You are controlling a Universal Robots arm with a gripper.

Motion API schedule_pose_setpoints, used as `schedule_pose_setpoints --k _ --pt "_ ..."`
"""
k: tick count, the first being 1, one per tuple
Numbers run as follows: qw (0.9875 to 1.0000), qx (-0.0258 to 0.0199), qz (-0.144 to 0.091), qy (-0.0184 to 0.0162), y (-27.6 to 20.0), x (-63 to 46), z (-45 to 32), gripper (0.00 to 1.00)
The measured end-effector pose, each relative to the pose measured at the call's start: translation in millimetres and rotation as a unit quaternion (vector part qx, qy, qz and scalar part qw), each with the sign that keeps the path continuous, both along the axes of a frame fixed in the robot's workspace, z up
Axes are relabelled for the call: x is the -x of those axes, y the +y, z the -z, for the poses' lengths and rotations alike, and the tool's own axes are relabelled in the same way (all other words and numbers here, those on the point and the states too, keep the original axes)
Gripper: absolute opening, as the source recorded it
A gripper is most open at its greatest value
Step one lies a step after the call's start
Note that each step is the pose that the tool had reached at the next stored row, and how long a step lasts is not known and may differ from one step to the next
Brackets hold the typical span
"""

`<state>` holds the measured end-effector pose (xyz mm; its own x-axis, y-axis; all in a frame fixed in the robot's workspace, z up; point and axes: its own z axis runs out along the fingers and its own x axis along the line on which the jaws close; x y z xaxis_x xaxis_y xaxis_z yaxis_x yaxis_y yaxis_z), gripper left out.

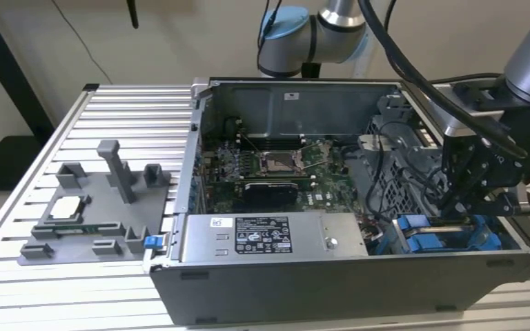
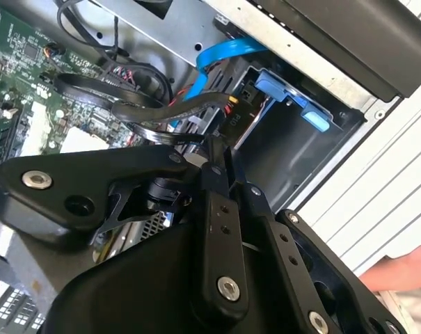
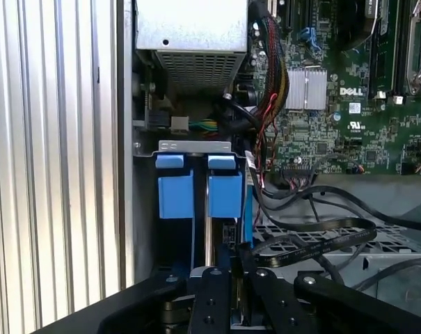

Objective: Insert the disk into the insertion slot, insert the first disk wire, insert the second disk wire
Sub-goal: 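Insert the second disk wire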

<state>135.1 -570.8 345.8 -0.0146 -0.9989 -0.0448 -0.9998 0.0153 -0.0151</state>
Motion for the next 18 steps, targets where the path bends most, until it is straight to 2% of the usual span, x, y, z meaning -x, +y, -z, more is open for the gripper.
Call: schedule_pose_setpoints --k 18 --pt "1.0000 0.0001 0.006 -0.0009 1.8 0.0 3.9 0.00"
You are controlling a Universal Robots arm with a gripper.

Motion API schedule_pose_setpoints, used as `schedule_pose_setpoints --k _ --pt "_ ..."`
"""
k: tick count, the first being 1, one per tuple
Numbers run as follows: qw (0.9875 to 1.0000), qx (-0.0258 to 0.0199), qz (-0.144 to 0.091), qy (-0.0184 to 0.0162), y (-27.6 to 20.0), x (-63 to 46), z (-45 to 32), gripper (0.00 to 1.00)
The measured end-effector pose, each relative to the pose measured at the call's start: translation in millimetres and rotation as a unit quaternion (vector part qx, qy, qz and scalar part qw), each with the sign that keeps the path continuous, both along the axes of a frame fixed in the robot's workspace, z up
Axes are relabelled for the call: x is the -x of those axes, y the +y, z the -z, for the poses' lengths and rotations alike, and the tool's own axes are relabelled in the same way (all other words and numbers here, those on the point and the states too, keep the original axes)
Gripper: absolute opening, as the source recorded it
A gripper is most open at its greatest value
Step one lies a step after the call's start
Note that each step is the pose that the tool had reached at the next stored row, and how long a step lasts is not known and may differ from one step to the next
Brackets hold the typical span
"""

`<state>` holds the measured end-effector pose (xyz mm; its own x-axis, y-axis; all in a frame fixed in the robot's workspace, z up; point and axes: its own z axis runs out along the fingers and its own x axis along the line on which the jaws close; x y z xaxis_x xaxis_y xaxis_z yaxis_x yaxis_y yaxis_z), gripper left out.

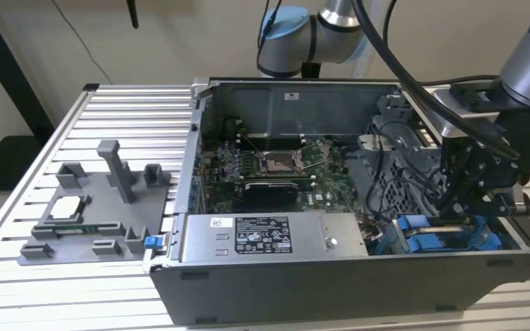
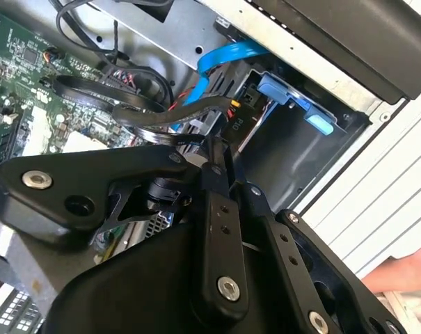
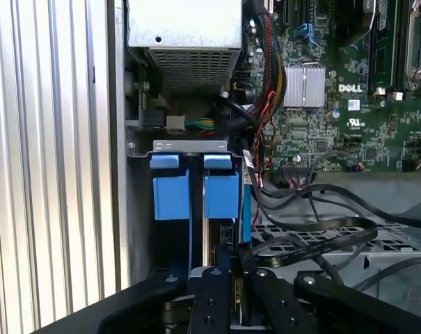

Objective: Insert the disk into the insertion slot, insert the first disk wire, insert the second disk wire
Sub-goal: 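Insert the second disk wire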

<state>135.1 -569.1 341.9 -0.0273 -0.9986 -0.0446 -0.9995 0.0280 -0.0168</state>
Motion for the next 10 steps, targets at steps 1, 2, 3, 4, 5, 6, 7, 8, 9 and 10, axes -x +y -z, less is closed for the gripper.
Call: schedule_pose_setpoints --k 1,2,3,4,5,6,7,8,9,10 --pt "1.0000 0.0000 0.000 0.0000 0.0 0.0 0.4 0.00" --pt "1.0000 -0.0003 0.000 0.0000 0.0 0.0 1.0 0.00" --pt "1.0000 -0.0007 0.000 0.0000 0.0 0.0 2.1 0.00" --pt "1.0000 -0.0004 0.000 0.0000 0.0 0.0 2.2 0.00" --pt "1.0000 -0.0002 0.001 0.0000 0.0 0.0 2.3 0.00" --pt "1.0000 -0.0001 0.001 0.0000 0.0 0.0 2.5 0.00" --pt "1.0000 -0.0001 0.001 0.0000 0.0 0.0 3.0 0.00" --pt "1.0000 0.0000 0.001 0.0000 0.0 0.0 3.6 0.00" --pt "1.0000 -0.0001 0.001 0.0000 0.0 0.0 4.5 0.00" --pt "1.0000 0.0001 0.001 0.0000 0.0 0.0 5.1 0.00"
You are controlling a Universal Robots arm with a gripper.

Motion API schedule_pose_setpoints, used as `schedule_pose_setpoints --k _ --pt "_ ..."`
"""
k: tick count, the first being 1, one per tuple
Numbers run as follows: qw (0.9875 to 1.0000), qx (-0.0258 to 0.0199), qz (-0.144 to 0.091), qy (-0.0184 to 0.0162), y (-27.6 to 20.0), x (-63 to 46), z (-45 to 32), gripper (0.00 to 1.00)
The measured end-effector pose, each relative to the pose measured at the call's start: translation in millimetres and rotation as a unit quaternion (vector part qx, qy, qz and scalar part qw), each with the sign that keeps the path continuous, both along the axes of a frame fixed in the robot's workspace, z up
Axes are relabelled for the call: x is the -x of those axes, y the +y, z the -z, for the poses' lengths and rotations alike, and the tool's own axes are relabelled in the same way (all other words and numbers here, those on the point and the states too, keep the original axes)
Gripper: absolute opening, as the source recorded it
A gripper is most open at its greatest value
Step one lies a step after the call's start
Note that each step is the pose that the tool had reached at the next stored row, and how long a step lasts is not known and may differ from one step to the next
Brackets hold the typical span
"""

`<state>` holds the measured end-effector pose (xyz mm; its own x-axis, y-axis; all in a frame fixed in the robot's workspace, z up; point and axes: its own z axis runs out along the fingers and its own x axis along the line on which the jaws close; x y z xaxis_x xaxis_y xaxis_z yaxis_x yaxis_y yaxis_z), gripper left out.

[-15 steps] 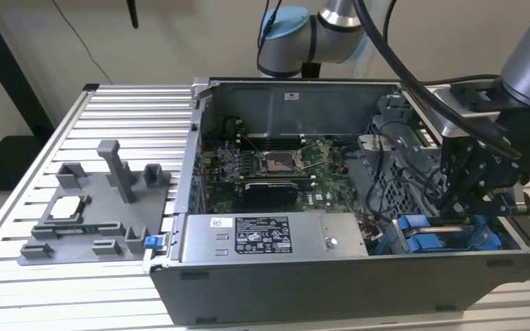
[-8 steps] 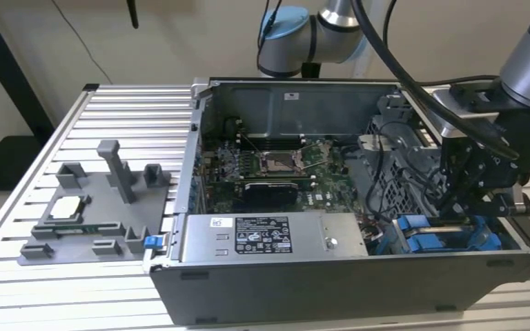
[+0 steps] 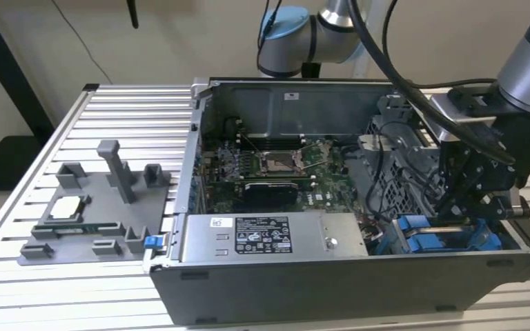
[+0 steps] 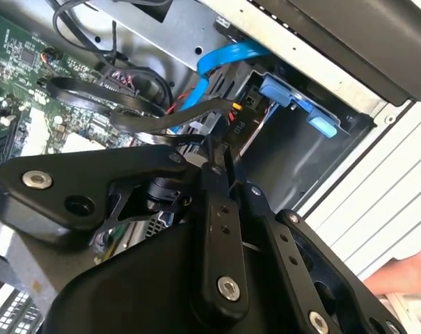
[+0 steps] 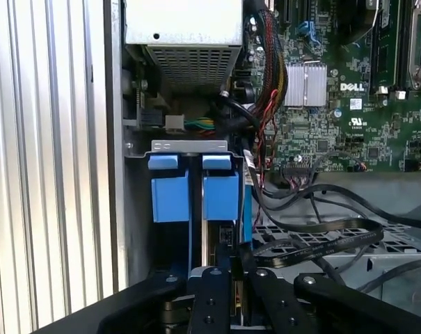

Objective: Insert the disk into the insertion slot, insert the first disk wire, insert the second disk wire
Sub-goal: 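Insert the second disk wire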

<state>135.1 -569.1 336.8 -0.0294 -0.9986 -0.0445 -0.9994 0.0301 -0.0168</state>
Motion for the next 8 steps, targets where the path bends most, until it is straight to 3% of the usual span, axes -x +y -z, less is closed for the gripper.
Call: schedule_pose_setpoints --k 3,4,8 --pt "1.0000 -0.0002 0.000 0.0000 0.0 0.0 0.6 0.00" --pt "1.0000 -0.0003 0.000 0.0000 0.0 0.0 0.2 1.00" --pt "1.0000 -0.0003 0.000 0.0000 0.0 0.1 -15.9 1.00"
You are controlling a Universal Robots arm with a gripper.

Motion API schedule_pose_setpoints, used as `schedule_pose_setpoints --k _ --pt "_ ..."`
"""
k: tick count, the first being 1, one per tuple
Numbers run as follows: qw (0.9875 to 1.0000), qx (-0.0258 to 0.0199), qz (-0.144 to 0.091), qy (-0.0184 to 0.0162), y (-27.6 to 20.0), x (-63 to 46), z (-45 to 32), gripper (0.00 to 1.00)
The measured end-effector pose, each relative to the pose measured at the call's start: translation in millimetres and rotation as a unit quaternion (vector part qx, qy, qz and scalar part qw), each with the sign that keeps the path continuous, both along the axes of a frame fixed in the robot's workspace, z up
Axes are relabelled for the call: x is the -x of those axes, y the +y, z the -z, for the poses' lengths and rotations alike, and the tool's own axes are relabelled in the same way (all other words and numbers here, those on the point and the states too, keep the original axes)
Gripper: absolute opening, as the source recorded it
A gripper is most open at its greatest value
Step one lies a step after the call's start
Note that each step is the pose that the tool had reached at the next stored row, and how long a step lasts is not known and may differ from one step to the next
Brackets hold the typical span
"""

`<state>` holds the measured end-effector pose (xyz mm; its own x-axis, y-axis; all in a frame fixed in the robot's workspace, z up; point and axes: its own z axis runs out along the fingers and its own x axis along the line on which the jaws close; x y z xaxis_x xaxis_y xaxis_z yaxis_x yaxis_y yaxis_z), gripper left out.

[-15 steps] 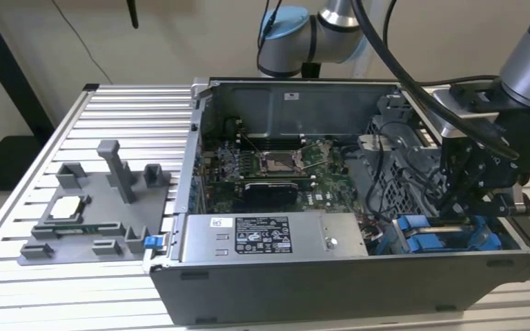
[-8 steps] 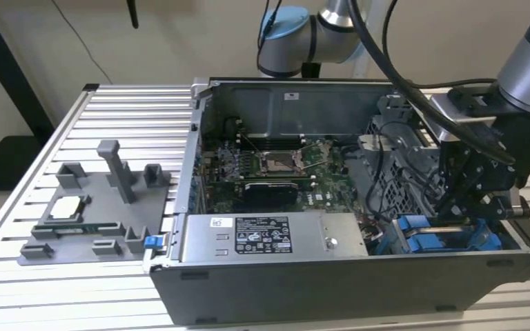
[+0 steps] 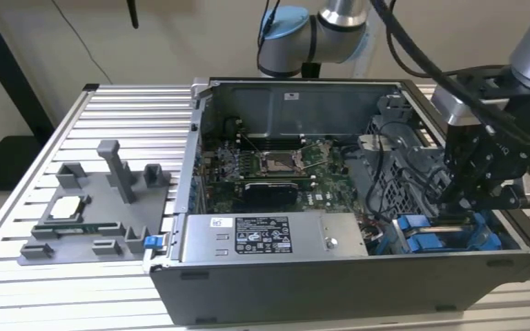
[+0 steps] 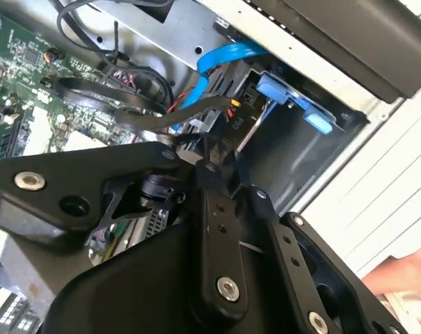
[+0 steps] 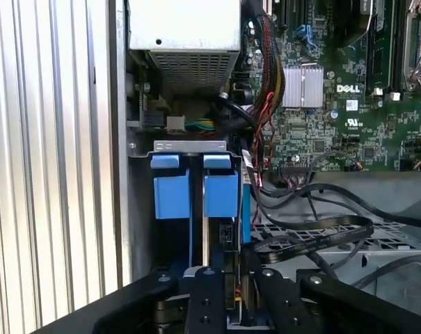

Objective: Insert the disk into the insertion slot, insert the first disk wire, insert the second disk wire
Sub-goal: 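Insert the second disk wire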

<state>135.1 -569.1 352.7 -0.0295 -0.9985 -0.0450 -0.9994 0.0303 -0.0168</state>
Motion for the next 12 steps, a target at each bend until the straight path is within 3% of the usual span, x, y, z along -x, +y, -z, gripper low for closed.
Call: schedule_pose_setpoints --k 6,12 --pt "1.0000 0.0000 0.000 0.0000 0.0 0.0 -27.1 1.00" --pt "1.0000 0.0001 0.000 0.0000 0.0 -0.1 -48.8 1.00"
